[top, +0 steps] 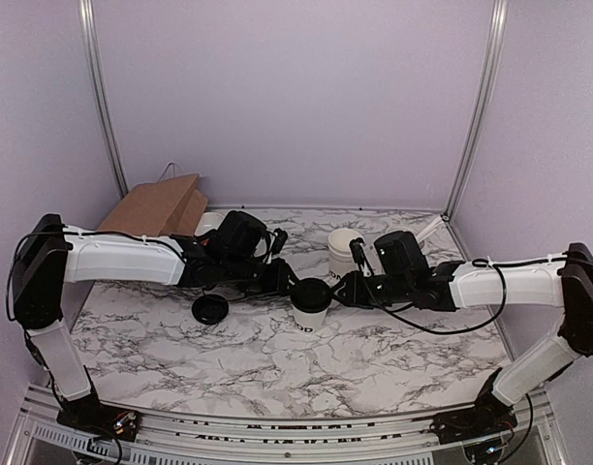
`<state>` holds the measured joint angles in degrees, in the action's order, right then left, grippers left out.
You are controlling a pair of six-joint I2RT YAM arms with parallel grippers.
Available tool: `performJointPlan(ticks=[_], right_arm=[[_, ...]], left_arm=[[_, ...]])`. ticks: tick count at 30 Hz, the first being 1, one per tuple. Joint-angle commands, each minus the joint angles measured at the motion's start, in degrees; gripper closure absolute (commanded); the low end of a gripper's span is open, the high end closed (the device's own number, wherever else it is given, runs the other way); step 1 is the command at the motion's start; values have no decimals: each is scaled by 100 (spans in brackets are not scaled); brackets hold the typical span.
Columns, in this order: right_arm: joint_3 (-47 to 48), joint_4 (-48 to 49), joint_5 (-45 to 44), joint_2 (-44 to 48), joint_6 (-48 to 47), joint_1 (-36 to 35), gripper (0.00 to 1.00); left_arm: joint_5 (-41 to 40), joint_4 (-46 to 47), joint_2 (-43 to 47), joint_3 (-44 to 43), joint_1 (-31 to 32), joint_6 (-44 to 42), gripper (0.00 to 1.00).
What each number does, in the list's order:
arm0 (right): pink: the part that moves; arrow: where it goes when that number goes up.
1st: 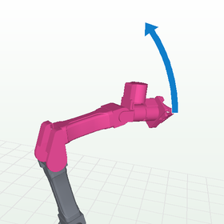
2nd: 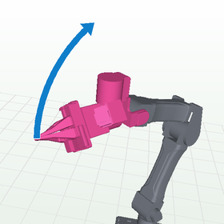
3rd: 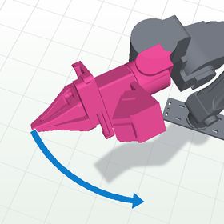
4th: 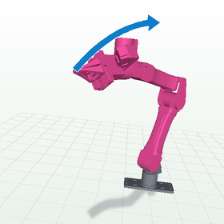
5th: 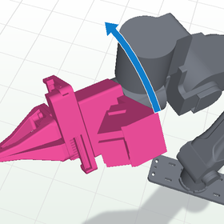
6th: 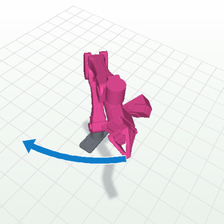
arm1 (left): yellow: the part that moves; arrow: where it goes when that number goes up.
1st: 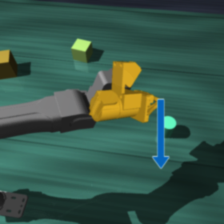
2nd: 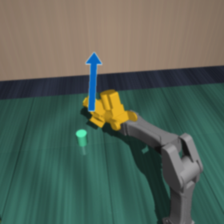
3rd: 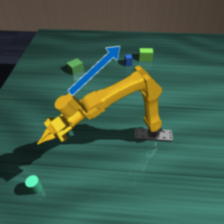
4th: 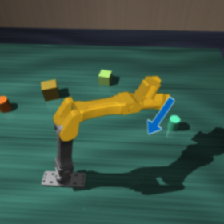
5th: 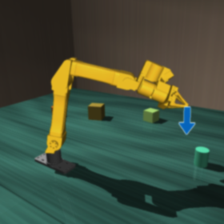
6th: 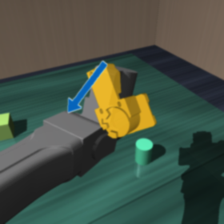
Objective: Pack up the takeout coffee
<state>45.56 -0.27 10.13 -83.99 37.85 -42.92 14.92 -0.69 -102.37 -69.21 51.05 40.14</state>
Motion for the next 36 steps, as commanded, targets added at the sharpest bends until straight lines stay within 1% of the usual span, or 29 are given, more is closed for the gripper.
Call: performJointPlan(ticks=[1, 11, 23, 36], right_arm=[[-358, -512, -90, -180, 84, -143, 72], [-219, -605, -283, -262, 127, -313, 72], [120, -831, -415, -147, 101, -340, 72], [418, -1068, -553, -149, 44, -340, 72]], left_arm=[[20, -140, -297, 260, 72, 46, 73], [-6, -19, -245, 433, 72, 90, 73], [33, -28, -174, 383, 72, 31, 73], [125, -230, 173, -14, 72, -167, 70]])
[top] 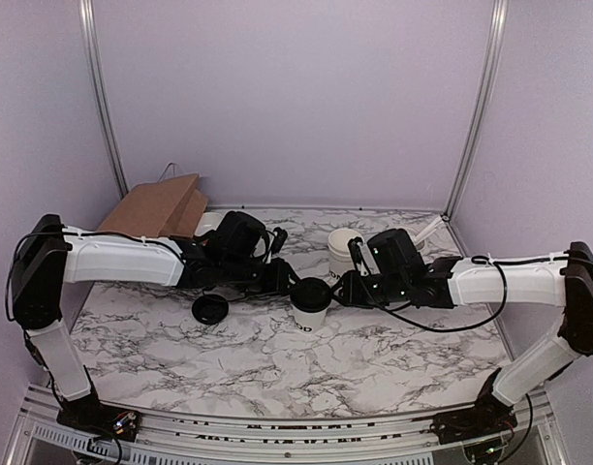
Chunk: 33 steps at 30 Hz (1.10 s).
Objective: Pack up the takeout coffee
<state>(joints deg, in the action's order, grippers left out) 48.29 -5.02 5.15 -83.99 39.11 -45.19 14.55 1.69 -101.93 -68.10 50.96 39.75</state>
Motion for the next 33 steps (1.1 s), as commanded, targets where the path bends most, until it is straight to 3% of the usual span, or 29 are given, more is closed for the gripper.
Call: performJointPlan(ticks=[1, 22, 25, 30, 33], right_arm=[[172, -611, -62, -142, -92, -117, 72], [1161, -1027, -342, -43, -354, -53, 67], [1177, -969, -288, 116, -398, -21, 75], [1013, -126, 799, 123, -345, 8, 100], [794, 607, 1438, 45, -60, 55, 100]], left_arm=[[165, -470, 160, -145, 76, -132, 69], [-80, -633, 498, -75, -57, -248, 76], [-92, -637, 612, -29, -100, -244, 81], [53, -610, 679, -57, -156, -185, 100], [385, -294, 600, -6, -195, -26, 100]])
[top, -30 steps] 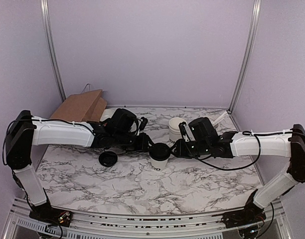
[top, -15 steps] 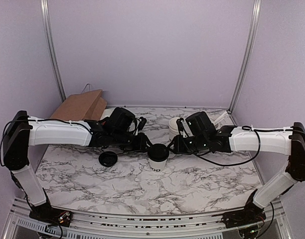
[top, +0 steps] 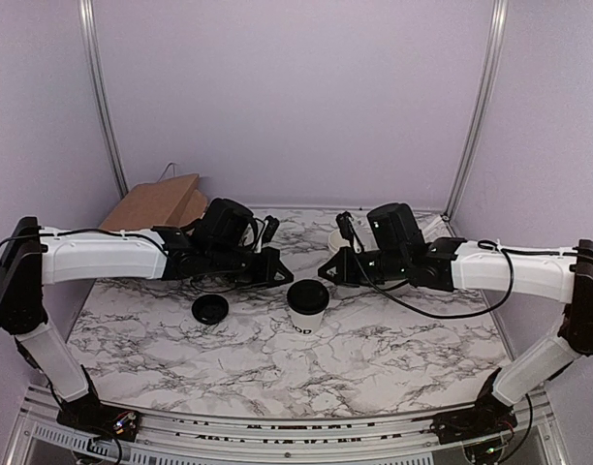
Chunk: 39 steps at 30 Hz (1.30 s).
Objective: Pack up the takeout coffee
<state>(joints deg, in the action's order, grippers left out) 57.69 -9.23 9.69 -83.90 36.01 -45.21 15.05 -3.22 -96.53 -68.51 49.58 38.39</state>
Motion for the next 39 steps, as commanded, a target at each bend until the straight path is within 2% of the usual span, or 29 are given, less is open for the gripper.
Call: performJointPlan(ticks=[1, 5, 14, 21, 25, 33, 39], right_arm=[[-193, 1219, 1109, -6, 342, 77, 100], [-368, 1844, 1525, -111, 657, 201, 100], [-1256, 2835, 1780, -592, 1153, 377, 100], [-1337, 2574, 1707, -759, 1230, 390, 100], [-980, 2180, 1606, -612, 1008, 390, 100], [-335, 1994, 1464, -306, 751, 390, 100], [-601, 2022, 1380, -628, 890, 407, 100]], left_arm=[[427, 322, 30, 65, -73, 181, 100], [578, 469, -122, 84, -89, 274, 100], [563, 551, -755, 208, -107, 247, 100], [392, 456, -796, 340, -107, 220, 100], [336, 387, -756, 328, -107, 178, 100], [363, 375, -728, 287, -98, 160, 100], [355, 349, -705, 298, -98, 136, 100]])
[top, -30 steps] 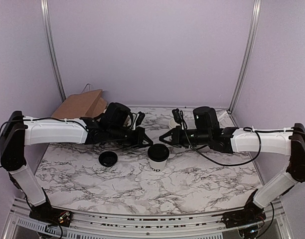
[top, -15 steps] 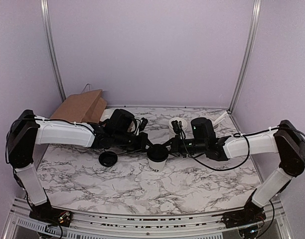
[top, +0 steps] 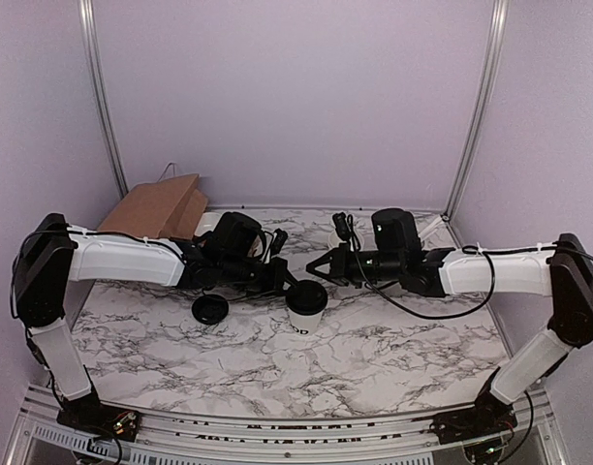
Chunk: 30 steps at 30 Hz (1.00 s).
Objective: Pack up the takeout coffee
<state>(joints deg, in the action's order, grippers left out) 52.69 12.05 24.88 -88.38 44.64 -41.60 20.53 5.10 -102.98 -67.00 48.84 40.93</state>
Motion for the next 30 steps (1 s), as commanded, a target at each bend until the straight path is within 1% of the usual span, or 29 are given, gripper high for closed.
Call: performJointPlan(ticks=[1, 4, 6, 12, 17, 23, 27, 30], right_arm=[[-163, -123, -134, -284, 62, 51, 100], [-240, -321, -182, -552, 88, 47, 100], [-226, -421, -290, -552, 88, 47, 100], [207, -930, -663, -99, -225, 45, 100], [328, -931, -618, 358, -485, -32, 100], [-53, -751, -487, 392, -468, -231, 100], [-471, -552, -364, 84, -303, -343, 100], [-529, -684, -294, -182, -290, -373, 100]], left_arm=[[-205, -484, -56, 156, -25, -120, 100], [-220, -492, -39, 178, -24, -120, 100], [-221, -493, -31, 187, -24, -120, 100], [-249, -495, -11, 203, -24, -120, 100], [-260, -493, -23, 196, -24, -120, 100], [-252, -495, -47, 162, -24, -120, 100], [-260, -510, -56, 161, -25, -127, 100], [-256, -515, -64, 153, -24, -129, 100]])
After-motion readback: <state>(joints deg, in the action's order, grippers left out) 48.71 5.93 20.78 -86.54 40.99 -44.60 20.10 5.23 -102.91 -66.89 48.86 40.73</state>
